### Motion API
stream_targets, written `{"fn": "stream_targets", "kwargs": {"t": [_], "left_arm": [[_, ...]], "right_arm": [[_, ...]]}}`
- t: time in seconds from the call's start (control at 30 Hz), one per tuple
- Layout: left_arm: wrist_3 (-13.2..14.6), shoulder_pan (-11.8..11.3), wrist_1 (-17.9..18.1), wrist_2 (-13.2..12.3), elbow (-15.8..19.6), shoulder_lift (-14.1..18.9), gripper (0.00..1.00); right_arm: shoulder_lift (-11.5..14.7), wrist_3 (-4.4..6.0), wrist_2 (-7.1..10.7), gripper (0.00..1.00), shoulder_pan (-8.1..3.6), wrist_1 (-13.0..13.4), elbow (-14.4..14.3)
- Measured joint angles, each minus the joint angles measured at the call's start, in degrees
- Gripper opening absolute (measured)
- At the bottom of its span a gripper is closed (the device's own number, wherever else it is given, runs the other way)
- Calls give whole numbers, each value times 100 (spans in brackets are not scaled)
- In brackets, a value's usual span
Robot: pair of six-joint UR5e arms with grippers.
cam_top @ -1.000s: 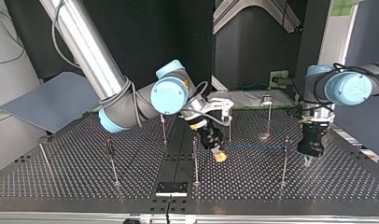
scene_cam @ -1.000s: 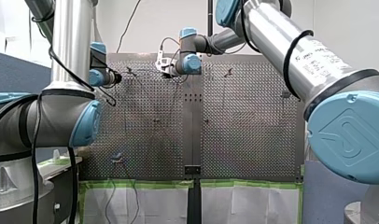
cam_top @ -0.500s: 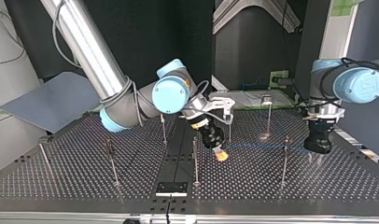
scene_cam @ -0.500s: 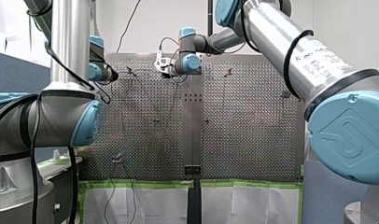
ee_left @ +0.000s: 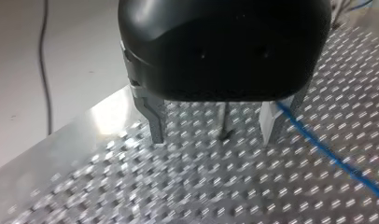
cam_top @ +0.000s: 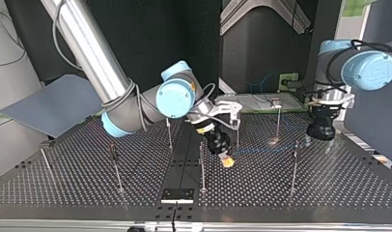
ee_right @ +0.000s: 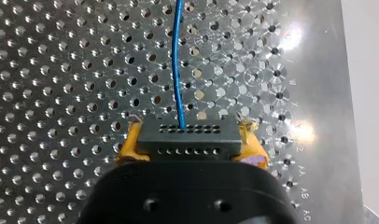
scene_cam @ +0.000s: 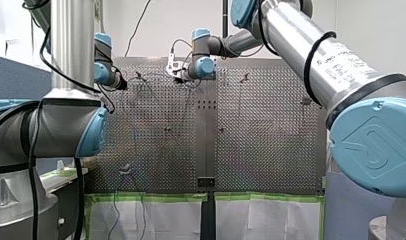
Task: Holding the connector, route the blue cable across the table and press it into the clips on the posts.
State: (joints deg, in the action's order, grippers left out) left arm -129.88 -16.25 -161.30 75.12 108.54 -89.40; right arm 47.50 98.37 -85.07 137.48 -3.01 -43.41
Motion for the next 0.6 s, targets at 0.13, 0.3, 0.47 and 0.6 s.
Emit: {"fn": "stream_targets", "kwargs": {"t": [0.13,0.3,0.47,0.6], "left_arm": [[124,60,-194,-58,194,193,100],[199,138,-451,-29,447,448,100],[242,209,-692,38,692,692,100],[277,263,-834,-16,873,891,100]], "right_arm": [[39,0,-90,0,-11,-10,2],[75,0,-127,0,-17,-21,2],[108,0,-133,0,-12,-50,0],[109,0,-140,0,6,-58,-1]]}}
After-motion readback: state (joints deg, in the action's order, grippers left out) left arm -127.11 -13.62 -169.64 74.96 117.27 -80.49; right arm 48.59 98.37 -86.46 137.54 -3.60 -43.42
